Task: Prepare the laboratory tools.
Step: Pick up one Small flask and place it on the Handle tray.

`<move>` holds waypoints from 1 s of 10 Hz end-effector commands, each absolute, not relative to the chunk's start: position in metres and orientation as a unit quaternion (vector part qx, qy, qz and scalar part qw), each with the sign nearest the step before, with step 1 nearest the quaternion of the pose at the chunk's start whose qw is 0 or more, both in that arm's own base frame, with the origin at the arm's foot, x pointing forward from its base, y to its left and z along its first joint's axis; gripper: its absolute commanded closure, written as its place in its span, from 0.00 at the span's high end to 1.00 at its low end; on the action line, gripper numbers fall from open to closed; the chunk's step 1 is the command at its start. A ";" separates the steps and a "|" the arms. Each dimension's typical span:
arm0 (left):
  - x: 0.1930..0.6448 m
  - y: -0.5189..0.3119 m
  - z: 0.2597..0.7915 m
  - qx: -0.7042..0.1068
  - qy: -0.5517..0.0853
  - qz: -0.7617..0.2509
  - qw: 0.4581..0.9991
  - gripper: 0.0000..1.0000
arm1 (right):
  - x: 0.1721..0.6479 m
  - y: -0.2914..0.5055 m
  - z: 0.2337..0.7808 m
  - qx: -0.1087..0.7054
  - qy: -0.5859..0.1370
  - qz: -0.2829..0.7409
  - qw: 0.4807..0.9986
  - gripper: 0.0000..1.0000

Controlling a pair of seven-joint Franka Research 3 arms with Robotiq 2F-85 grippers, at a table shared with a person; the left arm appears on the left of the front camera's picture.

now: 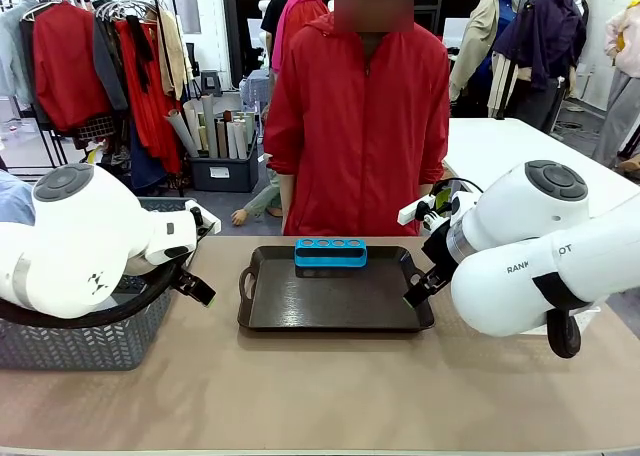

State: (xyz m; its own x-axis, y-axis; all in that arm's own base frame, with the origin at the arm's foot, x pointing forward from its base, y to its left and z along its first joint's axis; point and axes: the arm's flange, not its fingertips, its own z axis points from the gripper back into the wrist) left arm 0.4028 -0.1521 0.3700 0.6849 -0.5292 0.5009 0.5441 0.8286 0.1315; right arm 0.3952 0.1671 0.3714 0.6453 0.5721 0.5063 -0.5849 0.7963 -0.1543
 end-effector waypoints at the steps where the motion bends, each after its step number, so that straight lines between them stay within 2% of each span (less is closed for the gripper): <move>1: 0.403 -0.152 0.370 -0.014 -0.269 -0.292 0.918 1.00 | 0.395 0.167 0.371 0.012 -0.275 0.319 0.907 1.00; 4: 0.403 -0.152 0.370 -0.014 -0.268 -0.292 0.918 1.00 | 0.395 0.167 0.371 0.012 -0.275 0.319 0.907 1.00; 5: 0.400 -0.154 0.378 -0.021 -0.249 -0.305 0.919 1.00 | 0.390 0.177 0.375 0.018 -0.264 0.326 0.907 1.00; 10: 0.390 -0.156 0.412 -0.087 -0.219 -0.339 0.911 1.00 | 0.385 0.193 0.407 0.101 -0.236 0.366 0.895 1.00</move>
